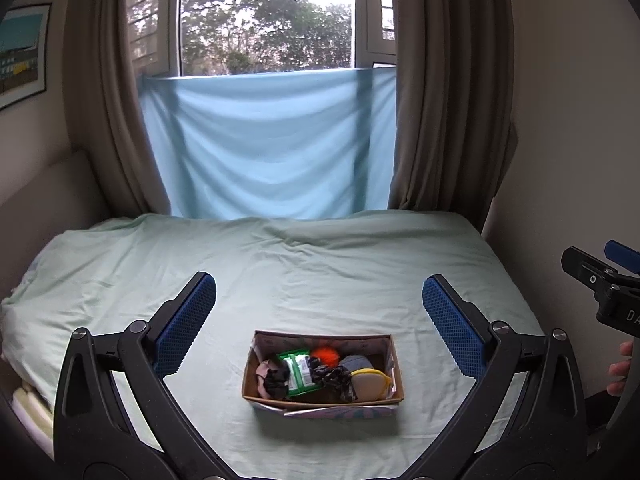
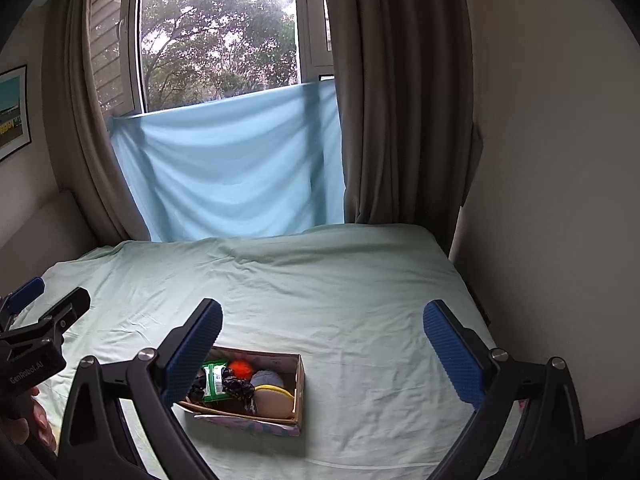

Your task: Organize soft objects

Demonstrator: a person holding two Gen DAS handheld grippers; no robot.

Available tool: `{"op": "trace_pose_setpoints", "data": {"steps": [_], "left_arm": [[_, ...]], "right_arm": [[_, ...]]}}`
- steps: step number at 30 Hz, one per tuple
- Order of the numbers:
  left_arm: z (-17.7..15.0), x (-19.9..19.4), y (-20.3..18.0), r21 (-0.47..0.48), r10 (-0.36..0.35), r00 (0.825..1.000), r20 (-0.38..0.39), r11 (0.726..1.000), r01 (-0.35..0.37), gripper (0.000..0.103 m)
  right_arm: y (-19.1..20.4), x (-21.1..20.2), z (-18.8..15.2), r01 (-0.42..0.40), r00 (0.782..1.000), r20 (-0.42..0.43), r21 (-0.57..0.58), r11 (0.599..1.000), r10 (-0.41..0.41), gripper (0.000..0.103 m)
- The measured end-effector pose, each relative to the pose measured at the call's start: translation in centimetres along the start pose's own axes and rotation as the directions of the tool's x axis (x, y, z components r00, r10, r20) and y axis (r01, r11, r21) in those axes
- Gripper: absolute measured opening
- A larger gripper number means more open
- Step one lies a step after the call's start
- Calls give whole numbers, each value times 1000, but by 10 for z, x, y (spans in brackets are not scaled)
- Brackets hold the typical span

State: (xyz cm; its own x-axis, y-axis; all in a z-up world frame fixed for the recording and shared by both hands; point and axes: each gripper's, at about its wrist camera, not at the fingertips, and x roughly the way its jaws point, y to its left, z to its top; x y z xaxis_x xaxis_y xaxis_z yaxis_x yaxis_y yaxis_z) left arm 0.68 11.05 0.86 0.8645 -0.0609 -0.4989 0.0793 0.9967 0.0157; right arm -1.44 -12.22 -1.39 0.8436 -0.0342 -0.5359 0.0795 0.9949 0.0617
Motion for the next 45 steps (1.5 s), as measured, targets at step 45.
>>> {"op": "trace_pose_setpoints", "data": {"steps": [45], "left_arm": [[-2,0,1,-6,37,999,30,999,-37,103]], "right_arm": [[5,1,14,6,999,32,-25,1000,-6,100]]}}
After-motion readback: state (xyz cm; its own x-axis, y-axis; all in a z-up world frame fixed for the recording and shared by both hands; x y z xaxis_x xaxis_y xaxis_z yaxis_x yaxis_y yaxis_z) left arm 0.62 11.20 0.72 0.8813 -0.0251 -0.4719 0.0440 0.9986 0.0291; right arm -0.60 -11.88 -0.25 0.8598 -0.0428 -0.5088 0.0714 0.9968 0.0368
